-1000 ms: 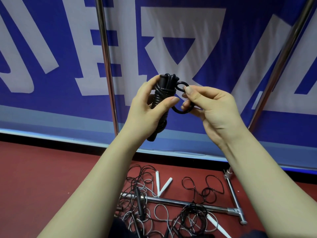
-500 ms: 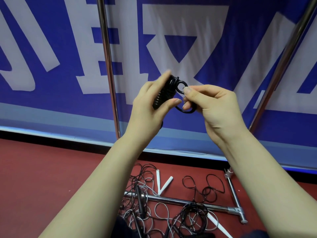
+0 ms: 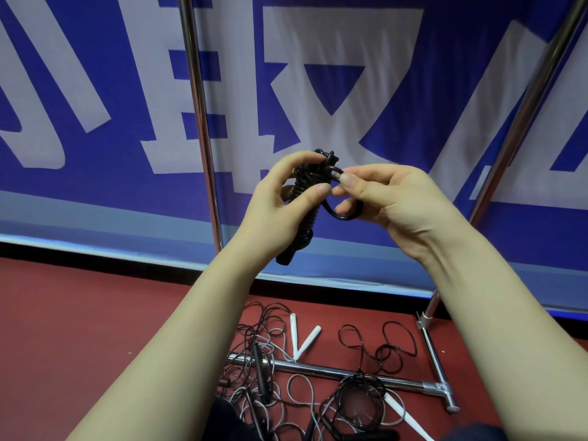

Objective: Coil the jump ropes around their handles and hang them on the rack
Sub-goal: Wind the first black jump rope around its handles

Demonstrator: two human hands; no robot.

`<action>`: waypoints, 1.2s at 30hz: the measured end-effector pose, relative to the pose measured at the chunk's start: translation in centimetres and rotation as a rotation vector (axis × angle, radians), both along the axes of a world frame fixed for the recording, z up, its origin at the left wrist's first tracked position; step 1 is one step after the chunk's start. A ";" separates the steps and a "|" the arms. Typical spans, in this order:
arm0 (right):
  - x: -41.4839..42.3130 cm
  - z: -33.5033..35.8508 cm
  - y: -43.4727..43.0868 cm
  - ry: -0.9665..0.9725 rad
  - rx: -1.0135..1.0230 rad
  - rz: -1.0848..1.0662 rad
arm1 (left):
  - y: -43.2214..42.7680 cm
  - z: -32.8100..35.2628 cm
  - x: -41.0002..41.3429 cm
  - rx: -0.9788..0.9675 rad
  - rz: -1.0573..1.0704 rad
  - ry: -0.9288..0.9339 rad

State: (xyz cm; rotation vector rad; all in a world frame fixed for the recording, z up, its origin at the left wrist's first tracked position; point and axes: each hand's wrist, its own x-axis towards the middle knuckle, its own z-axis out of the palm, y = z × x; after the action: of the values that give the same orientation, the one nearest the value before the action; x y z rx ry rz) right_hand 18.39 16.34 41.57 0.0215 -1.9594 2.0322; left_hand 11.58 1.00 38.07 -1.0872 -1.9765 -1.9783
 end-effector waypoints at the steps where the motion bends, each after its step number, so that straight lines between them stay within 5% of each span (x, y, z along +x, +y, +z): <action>1: 0.0 0.0 0.2 -0.022 -0.004 0.013 | 0.0 0.0 0.0 0.004 0.000 -0.014; 8: -0.2 -0.3 0.9 -0.049 -0.092 0.036 | -0.1 0.1 0.3 0.107 -0.039 -0.161; 18: 0.0 0.6 0.8 0.246 -0.651 0.072 | 0.2 0.5 0.9 0.040 -0.097 -0.180; 25: 0.7 2.1 1.4 0.353 -0.668 0.073 | 0.0 0.2 0.3 -0.009 -0.097 -0.146; 36: -0.9 -0.1 0.2 0.152 -0.589 0.013 | -0.1 1.1 0.9 0.141 -0.091 -0.290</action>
State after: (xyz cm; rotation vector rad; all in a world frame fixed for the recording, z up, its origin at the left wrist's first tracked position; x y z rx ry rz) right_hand 17.48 16.55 41.45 0.0526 -1.2179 2.4516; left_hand 12.50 0.85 39.18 -0.9171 -1.9072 -2.4022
